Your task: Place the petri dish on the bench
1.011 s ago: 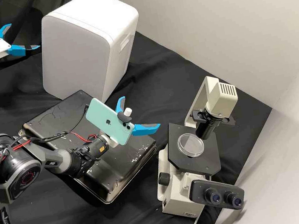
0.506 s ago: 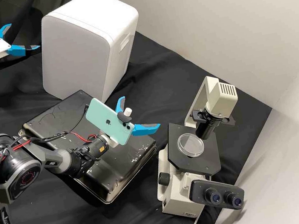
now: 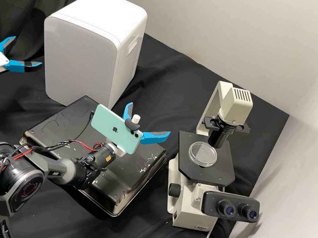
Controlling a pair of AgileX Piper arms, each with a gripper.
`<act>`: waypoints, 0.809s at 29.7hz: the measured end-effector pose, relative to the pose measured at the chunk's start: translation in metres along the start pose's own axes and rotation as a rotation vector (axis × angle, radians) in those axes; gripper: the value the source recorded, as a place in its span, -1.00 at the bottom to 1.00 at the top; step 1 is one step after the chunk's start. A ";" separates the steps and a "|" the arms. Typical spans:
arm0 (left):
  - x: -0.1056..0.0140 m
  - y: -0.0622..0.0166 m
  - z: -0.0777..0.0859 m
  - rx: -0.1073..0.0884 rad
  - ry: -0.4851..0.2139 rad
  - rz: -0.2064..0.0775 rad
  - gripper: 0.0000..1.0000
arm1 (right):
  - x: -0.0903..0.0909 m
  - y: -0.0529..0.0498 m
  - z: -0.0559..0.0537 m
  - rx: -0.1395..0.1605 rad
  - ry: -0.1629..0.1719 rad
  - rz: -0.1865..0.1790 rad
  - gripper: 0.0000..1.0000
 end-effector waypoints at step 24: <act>-0.070 -0.0291 0.064 -0.038 -0.321 -0.070 1.00 | 0.000 0.000 0.000 0.000 -0.001 -0.001 1.00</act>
